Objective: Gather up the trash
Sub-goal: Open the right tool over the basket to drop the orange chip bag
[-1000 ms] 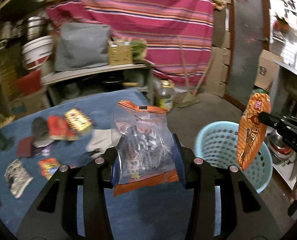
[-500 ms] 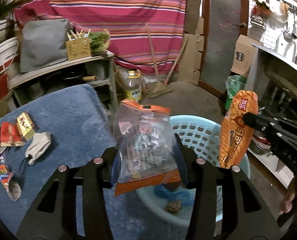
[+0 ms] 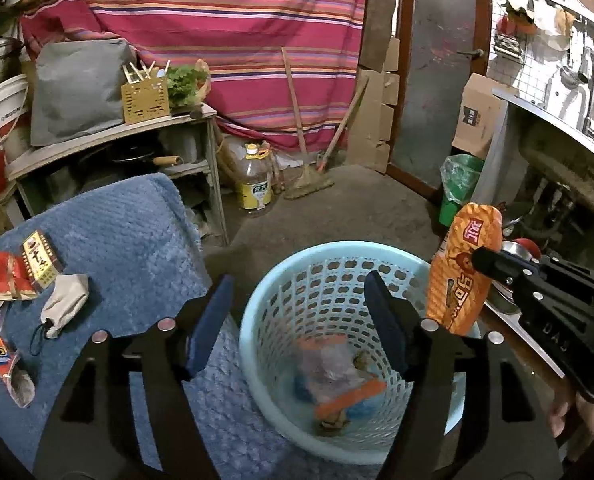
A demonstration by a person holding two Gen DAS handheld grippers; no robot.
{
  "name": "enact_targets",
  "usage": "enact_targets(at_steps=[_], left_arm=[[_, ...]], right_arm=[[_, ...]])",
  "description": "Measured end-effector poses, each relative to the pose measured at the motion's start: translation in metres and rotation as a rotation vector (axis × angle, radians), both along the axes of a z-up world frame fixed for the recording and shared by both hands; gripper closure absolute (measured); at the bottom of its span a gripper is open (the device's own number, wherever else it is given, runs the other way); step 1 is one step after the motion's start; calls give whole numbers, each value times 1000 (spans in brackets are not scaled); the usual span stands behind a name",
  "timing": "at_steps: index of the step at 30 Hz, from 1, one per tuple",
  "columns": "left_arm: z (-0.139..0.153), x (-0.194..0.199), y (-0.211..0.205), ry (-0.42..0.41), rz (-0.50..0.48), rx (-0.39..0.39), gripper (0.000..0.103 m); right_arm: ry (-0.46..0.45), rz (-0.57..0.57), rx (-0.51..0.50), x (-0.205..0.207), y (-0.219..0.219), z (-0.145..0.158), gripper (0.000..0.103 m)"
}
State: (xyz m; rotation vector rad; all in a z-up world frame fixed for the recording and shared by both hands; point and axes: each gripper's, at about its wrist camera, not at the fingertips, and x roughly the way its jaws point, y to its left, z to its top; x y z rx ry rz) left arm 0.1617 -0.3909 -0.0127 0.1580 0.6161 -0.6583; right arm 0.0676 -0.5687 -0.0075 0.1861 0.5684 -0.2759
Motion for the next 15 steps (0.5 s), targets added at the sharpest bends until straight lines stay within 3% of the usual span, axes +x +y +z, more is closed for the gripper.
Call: enact_targets(at_steps=[5, 9, 15], left_arm=[[5, 2, 22, -29, 57, -4, 19], [8, 7, 44, -33, 101, 1, 18], [16, 9, 83, -75, 187, 7, 9]], right_arm=[[6, 10, 0, 3, 0, -2, 101], [8, 17, 6, 9, 7, -5, 101], [66, 17, 13, 26, 18, -15, 100]])
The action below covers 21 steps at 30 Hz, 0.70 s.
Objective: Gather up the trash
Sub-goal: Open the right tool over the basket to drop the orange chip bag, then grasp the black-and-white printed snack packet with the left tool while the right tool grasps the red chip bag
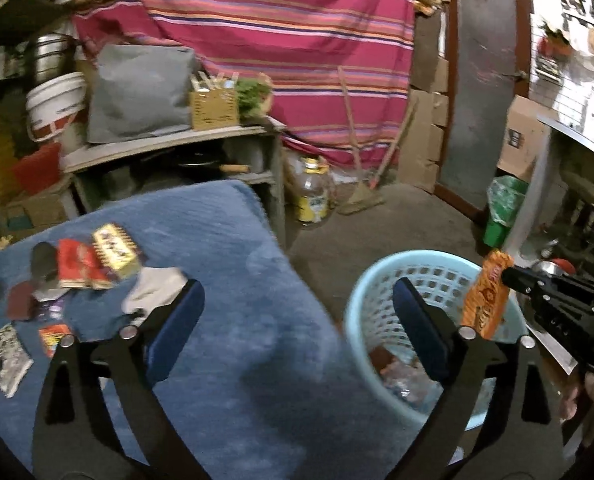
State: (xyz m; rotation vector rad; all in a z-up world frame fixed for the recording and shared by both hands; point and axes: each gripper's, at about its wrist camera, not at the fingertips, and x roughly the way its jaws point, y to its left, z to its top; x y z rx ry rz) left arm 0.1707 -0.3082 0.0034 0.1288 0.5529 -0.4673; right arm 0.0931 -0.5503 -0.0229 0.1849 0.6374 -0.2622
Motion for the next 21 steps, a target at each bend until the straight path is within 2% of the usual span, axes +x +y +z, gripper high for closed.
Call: enact_targets(at_steps=[6, 8, 9, 10, 15, 21], left_arm=[[10, 6, 43, -18, 76, 6, 8], [12, 8, 59, -21, 103, 6, 6], [14, 8, 65, -24, 116, 7, 6], [15, 9, 77, -31, 135, 9, 6], [22, 13, 124, -51, 199, 18, 6], [29, 17, 169, -63, 252, 13, 6]], right_arm=[[51, -20, 14, 14, 8, -10, 99], [66, -29, 11, 18, 9, -14, 75], [71, -33, 13, 20, 11, -17, 40], [68, -38, 12, 21, 12, -18, 31], [108, -62, -47, 30, 25, -24, 28], [70, -78, -71, 34, 52, -10, 19]])
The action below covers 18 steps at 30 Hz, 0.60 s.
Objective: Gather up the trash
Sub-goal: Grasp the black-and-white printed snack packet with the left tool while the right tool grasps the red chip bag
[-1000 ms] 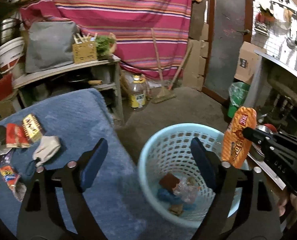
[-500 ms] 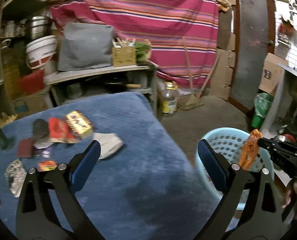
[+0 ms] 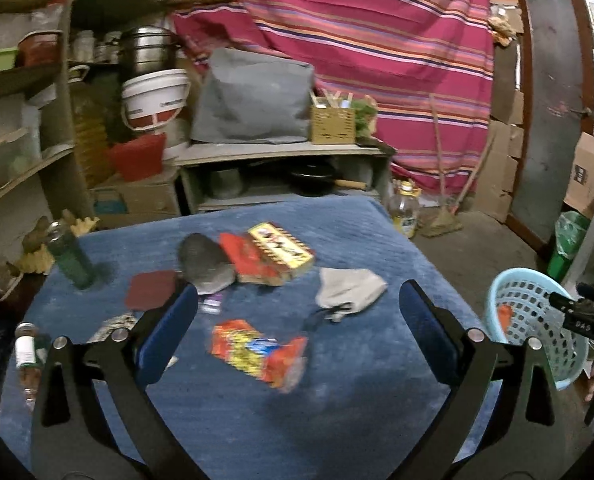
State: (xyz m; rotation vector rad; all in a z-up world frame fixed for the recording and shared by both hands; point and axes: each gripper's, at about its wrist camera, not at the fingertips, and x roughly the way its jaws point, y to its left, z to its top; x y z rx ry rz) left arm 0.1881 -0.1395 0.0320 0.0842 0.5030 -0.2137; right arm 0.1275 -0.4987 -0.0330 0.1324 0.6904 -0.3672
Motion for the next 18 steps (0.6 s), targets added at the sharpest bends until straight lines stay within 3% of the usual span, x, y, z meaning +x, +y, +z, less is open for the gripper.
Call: enact_targets(at_steps=[9, 18], left_arm=[[-6, 9, 62, -5, 93, 22, 6], [-25, 37, 128, 43, 195, 12, 6]], right_arm=[[-115, 109, -4, 19, 92, 31, 15], [-126, 274, 25, 53, 192, 32, 13]])
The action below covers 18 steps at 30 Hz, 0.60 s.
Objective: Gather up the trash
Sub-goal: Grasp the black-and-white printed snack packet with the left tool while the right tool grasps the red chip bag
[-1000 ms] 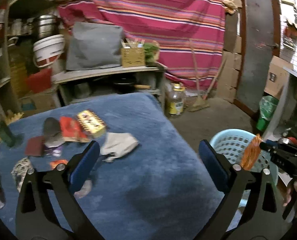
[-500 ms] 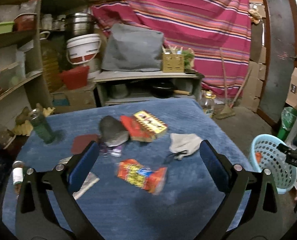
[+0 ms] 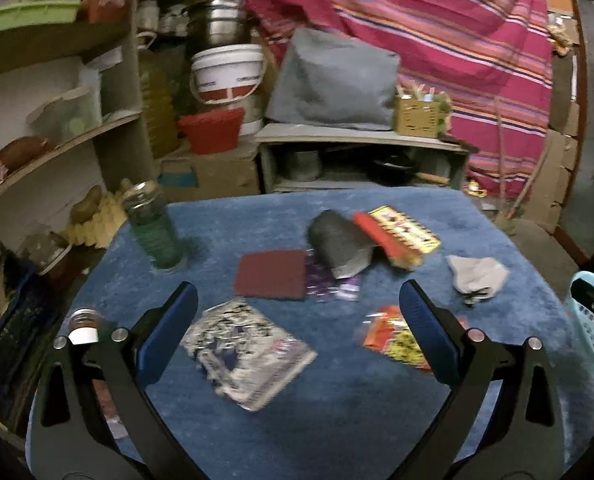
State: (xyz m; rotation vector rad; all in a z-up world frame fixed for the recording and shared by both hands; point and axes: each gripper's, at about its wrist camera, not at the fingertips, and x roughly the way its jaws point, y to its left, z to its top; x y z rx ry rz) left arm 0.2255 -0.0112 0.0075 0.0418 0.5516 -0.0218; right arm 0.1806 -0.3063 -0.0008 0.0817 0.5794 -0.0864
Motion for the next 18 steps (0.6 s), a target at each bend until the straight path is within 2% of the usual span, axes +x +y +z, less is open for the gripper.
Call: enact_targets(at_steps=[8, 13, 18], left_arm=[[-11, 16, 38, 7, 81, 13, 5], [-25, 20, 55, 35, 93, -31, 5], [-41, 30, 66, 75, 133, -6, 5]], right_arm=[[14, 91, 16, 30, 58, -3, 13], [10, 102, 15, 44, 73, -10, 13], [24, 93, 16, 49, 73, -25, 13]])
